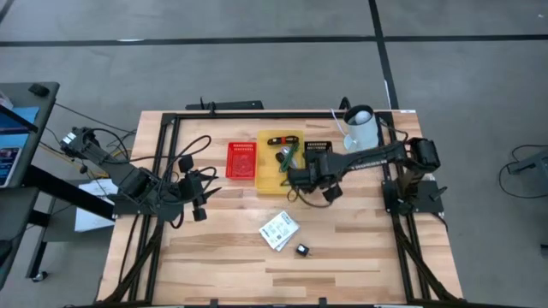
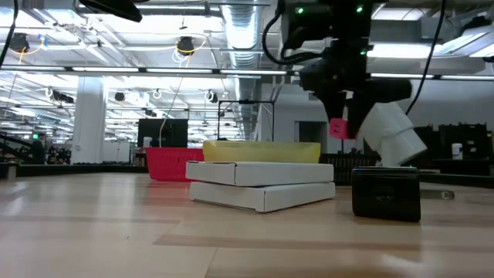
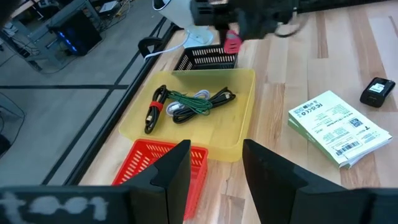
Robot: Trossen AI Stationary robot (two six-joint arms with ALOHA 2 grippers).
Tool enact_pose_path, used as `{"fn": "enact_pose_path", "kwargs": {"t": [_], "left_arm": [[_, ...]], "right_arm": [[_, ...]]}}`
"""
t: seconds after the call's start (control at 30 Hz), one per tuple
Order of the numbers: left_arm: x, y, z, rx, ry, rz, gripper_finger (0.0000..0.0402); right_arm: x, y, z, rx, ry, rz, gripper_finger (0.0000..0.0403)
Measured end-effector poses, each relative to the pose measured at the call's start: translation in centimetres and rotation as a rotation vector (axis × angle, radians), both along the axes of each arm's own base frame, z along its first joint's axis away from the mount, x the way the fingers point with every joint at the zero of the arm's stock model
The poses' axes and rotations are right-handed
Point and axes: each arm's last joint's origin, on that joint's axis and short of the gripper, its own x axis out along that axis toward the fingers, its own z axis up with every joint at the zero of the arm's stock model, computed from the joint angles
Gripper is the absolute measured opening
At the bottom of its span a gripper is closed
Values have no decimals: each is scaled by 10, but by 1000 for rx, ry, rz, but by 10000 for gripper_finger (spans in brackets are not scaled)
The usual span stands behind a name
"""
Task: Pick and place items into bin
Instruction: Put the pink charger adapter in the black bin
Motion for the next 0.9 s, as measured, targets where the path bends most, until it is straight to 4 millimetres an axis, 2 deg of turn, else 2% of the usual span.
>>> {"fn": "enact_pose_path", "kwargs": {"t": [0.5, 0.63, 0.9], "left_arm": [[0, 0, 0, -12, -5, 6, 137], [0, 0, 0, -13, -6, 7, 137], [0, 0, 0, -13, -6, 7, 137]], "right_arm": [[-2, -77, 2, 0, -37, -149, 171], [-2, -86, 2, -2, -50, -171, 174], [3, -84, 2, -5, -100, -166, 171]]}}
